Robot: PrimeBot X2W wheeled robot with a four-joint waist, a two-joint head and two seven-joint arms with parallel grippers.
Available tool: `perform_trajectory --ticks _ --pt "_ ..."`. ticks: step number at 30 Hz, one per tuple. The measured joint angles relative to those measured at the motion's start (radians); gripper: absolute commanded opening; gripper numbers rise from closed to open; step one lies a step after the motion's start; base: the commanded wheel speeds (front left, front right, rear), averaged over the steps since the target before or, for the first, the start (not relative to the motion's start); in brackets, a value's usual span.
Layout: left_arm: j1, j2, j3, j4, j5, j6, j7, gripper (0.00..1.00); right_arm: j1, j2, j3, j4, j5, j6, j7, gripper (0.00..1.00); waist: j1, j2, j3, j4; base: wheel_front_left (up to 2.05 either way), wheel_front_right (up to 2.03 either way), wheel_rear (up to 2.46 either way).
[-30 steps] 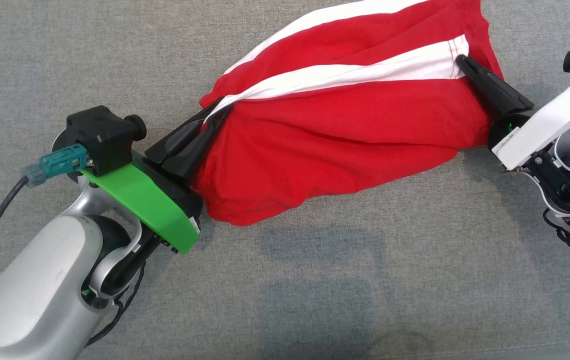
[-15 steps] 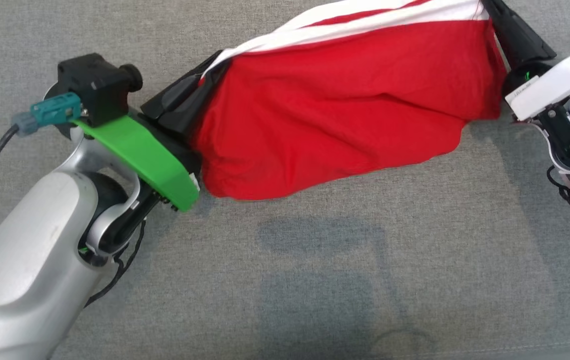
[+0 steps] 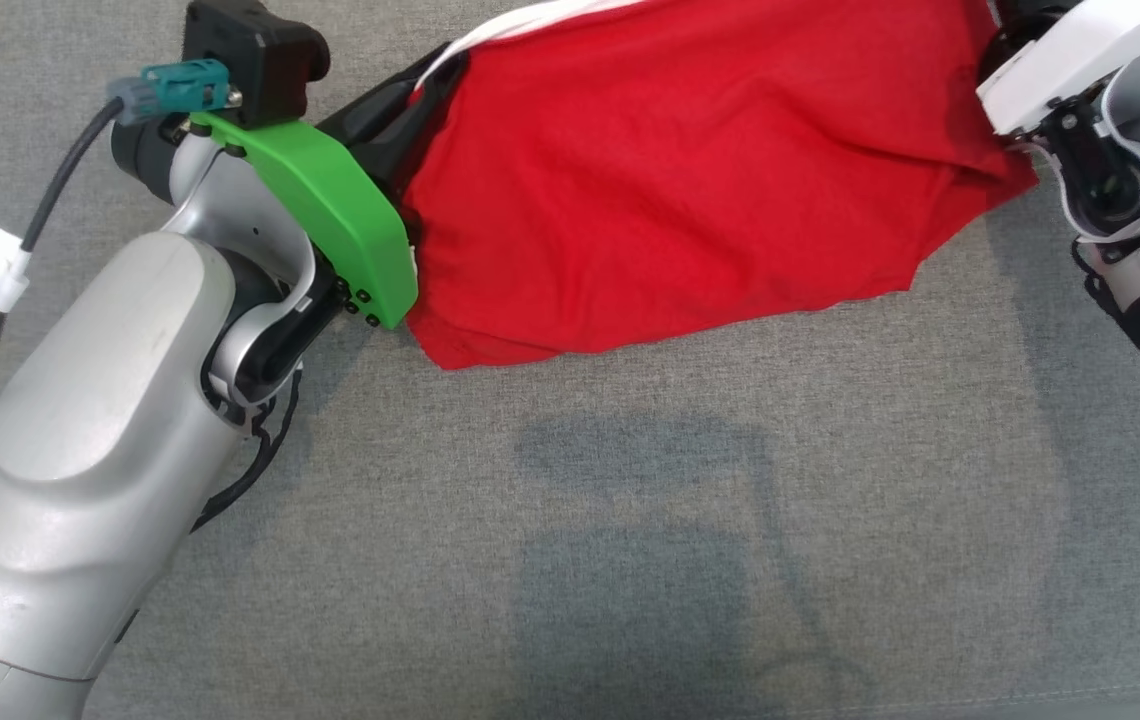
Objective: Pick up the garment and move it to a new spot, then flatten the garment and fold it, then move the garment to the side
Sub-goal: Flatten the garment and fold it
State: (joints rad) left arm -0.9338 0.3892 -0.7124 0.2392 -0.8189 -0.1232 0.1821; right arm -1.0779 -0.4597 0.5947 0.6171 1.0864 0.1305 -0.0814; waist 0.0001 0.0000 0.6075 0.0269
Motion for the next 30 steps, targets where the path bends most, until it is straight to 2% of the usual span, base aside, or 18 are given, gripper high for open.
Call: perform_trajectory --ticks 1,2,3,7,10,14,20,24,26,27,28,30 --pt "0.0 -0.003 -0.007 0.016 -0.001 0.0 0.001 0.89 -0.002 0.01 0.008 0.008 -0.007 0.0 0.002 1.0 0.0 0.0 -0.003 0.0 0.0 0.0 0.0" --pt "0.0 -0.006 -0.008 0.026 0.0 -0.001 -0.009 0.89 -0.002 0.019 0.011 0.015 -0.01 0.0 0.002 1.0 0.0 0.0 -0.007 0.0 0.0 0.0 0.0" --pt "0.0 -0.007 -0.002 0.035 -0.001 0.0 -0.019 1.0 -0.001 0.024 0.012 0.019 -0.012 0.0 0.002 1.0 -0.0001 0.0 -0.011 0.0 0.0 0.0 0.0" --pt "0.026 0.014 0.005 0.03 0.02 0.032 -0.063 1.0 0.029 0.005 0.016 0.003 -0.032 0.0 -0.002 1.0 0.0 0.0 -0.037 -0.001 0.0 0.0 0.0" --pt "0.087 0.038 0.026 -0.044 0.022 0.071 -0.099 1.0 0.095 -0.022 0.028 -0.042 -0.029 0.0 0.032 1.0 0.0 0.0 -0.063 -0.005 0.0 0.0 0.0" --pt "0.196 0.075 0.069 -0.191 0.02 0.158 -0.155 1.0 0.179 -0.064 0.025 -0.079 -0.029 0.0 0.078 1.0 -0.0001 0.0 -0.1 -0.01 0.0 0.0 0.0" --pt "0.372 0.113 0.109 -0.393 0.07 0.3 -0.26 1.0 0.276 -0.066 -0.021 -0.078 -0.001 0.0 0.155 1.0 -0.0001 0.0001 -0.142 0.008 0.0 0.0 0.0" --pt "0.471 0.128 0.129 -0.458 0.092 0.362 -0.326 1.0 0.298 -0.043 -0.059 -0.068 0.036 0.0 0.203 1.0 -0.0001 0.0 -0.156 0.042 0.0 0.0 0.0" --pt "0.516 0.128 0.134 -0.469 0.091 0.379 -0.355 1.0 0.3 -0.027 -0.072 -0.049 0.041 0.0 0.209 1.0 -0.0001 0.0 -0.166 0.059 0.0 0.0 0.0" --pt "0.534 0.13 0.132 -0.469 0.094 0.38 -0.364 1.0 0.301 -0.023 -0.076 -0.042 0.041 0.0 0.213 0.38 -0.0001 0.0 -0.171 0.067 0.0 0.0 0.0" --pt "0.552 0.132 0.132 -0.469 0.099 0.384 -0.374 1.0 0.305 -0.017 -0.084 -0.037 0.044 0.0 0.214 0.0 -0.0001 0.0 -0.178 0.074 0.0 0.0 0.0" --pt "0.583 0.132 0.133 -0.469 0.099 0.388 -0.391 1.0 0.317 -0.007 -0.093 -0.032 0.058 0.0 0.226 0.0 -0.0001 0.0 -0.194 0.084 0.0 0.0 0.0"
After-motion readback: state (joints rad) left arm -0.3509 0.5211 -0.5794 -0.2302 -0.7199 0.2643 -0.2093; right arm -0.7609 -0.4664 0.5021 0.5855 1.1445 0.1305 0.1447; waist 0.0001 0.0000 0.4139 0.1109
